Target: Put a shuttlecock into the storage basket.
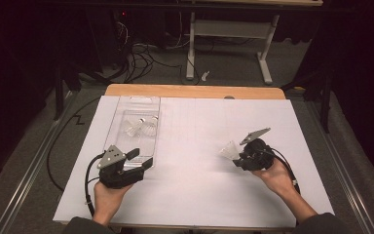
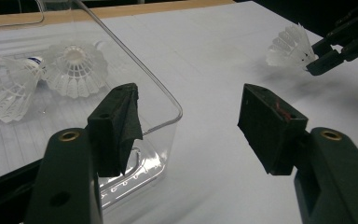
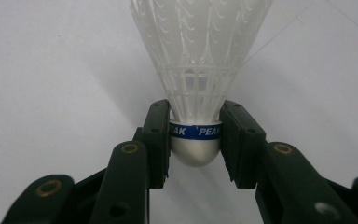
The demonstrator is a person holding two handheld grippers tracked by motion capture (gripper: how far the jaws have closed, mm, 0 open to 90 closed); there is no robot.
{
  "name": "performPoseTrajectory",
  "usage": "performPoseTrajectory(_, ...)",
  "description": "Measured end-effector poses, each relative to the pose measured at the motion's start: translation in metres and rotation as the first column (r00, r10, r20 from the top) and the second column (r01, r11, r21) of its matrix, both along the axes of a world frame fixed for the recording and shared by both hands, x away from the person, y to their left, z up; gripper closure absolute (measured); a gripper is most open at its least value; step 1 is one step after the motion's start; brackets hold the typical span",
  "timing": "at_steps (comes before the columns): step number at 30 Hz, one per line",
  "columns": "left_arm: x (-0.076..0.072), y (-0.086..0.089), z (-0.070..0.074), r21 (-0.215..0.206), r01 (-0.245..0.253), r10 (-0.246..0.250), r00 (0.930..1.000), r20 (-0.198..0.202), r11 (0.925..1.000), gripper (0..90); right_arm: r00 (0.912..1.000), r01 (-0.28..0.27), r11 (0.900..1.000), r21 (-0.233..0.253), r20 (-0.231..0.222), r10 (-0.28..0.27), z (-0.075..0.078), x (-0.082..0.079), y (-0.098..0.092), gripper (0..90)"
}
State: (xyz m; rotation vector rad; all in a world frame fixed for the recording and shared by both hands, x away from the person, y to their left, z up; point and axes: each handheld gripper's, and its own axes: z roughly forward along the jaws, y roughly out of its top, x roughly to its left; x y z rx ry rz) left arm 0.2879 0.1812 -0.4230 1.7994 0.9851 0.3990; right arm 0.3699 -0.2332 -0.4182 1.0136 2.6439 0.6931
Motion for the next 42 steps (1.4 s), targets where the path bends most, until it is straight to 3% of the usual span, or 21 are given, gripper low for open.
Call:
performPoseTrajectory(19, 0.003, -0.003, 0.002, -0.001, 0.016, -0.016, 0.9999, 0.004, 0.9999, 39.0, 0.9959, -0.088, 0.996, 0.012, 0.022, 0.088, 0.01, -0.007, 0.022, 65.9)
performPoseTrajectory(42, 0.014, -0.018, 0.006, -0.001, 0.058, -0.058, 0.9983, 0.01, 0.9983, 38.9, 0.9907, -0.135, 0.991, 0.021, 0.02, 0.134, 0.014, -0.01, 0.037, 65.8)
